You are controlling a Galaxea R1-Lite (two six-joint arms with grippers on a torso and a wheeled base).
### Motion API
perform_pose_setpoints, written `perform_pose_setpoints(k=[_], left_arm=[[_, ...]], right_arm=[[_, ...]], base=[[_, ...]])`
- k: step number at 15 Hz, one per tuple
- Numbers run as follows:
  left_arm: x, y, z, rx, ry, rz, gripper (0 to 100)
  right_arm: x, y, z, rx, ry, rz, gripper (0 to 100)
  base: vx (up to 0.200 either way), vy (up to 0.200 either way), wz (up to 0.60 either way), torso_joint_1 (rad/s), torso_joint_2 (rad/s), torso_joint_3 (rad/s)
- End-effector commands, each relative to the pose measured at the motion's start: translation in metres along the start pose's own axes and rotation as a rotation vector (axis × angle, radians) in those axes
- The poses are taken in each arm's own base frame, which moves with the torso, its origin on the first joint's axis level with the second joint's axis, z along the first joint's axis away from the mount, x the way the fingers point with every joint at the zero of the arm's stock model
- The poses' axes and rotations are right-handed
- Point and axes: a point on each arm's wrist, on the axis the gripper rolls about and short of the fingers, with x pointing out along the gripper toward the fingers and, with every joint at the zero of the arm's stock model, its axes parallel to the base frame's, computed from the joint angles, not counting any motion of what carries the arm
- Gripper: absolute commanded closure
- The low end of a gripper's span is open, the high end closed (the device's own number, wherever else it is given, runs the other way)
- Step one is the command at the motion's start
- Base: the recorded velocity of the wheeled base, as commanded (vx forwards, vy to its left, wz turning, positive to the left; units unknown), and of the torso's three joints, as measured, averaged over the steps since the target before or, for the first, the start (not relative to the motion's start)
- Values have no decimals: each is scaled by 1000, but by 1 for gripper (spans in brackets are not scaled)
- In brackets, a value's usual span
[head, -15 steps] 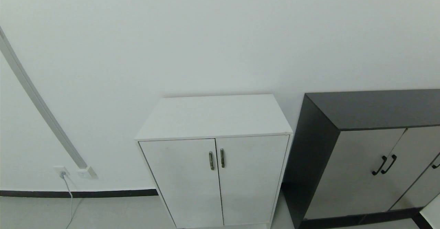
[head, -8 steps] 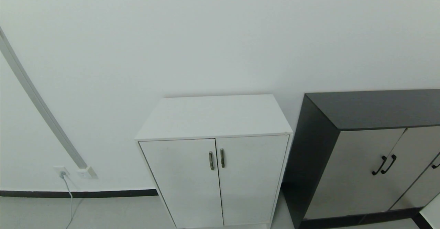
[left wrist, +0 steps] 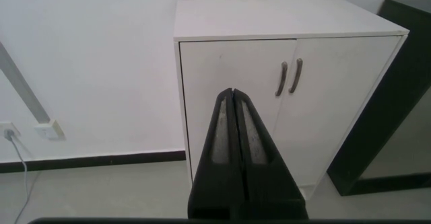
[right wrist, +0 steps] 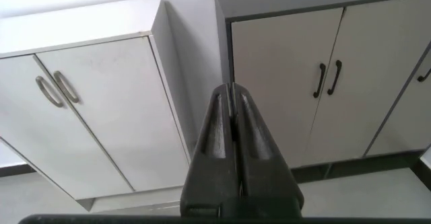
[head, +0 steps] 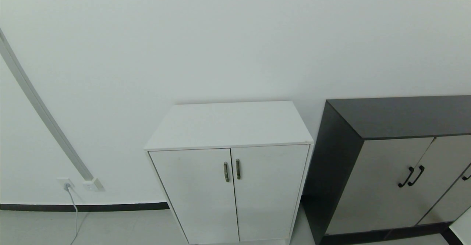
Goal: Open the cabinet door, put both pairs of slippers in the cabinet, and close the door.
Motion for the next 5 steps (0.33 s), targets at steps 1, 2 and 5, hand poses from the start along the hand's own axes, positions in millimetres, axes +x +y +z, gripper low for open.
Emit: perform_pose_setpoints(k=[1,2,5], left_arm=[[0,0,0,0,1,0,100],[0,0,0,0,1,0,100],[0,0,0,0,1,0,100]], right_arm=[[0,0,0,0,2,0,100],[0,0,0,-2,2,0,100],[0,0,0,-5,4,3,100]], base=[[0,0,0,0,0,0],[0,0,0,0,0,0],[0,0,0,0,0,0]])
